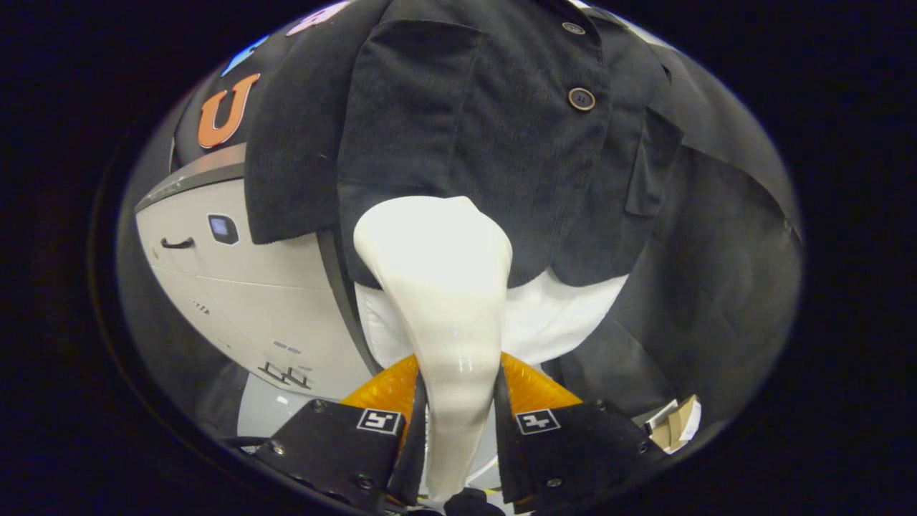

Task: Iron the clothes twice with a garment steamer, once on the left side and once on the right side.

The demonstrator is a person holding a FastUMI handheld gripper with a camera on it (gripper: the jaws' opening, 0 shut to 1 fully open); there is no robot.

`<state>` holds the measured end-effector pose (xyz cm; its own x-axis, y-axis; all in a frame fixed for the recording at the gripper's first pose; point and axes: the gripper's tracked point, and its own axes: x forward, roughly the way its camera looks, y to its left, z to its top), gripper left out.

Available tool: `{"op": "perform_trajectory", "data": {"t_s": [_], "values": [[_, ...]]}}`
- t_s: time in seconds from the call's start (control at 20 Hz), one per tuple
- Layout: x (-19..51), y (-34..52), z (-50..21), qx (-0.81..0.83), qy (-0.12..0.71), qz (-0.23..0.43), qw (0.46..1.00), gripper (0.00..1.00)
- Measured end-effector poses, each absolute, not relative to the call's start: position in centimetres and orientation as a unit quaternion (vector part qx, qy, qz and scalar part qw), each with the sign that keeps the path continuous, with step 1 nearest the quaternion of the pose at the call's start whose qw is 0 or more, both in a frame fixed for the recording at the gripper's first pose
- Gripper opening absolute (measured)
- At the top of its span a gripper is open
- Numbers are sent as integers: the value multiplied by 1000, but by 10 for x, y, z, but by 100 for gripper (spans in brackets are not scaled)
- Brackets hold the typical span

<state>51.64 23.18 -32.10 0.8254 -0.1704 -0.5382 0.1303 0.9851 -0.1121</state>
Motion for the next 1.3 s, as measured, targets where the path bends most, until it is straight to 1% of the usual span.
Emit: {"op": "perform_trajectory", "data": {"t_s": [0.15,0.3,0.6,0.9,1.1,1.3], "values": [[502,218,-307,-12,275,-80,958,45],[487,188,-278,23,254,-83,963,45],[466,89,-207,79,205,-79,972,45],[478,15,-128,87,149,-43,984,44],[497,-4,-82,98,116,-31,988,44],[515,-11,-17,113,75,-29,990,44]]}}
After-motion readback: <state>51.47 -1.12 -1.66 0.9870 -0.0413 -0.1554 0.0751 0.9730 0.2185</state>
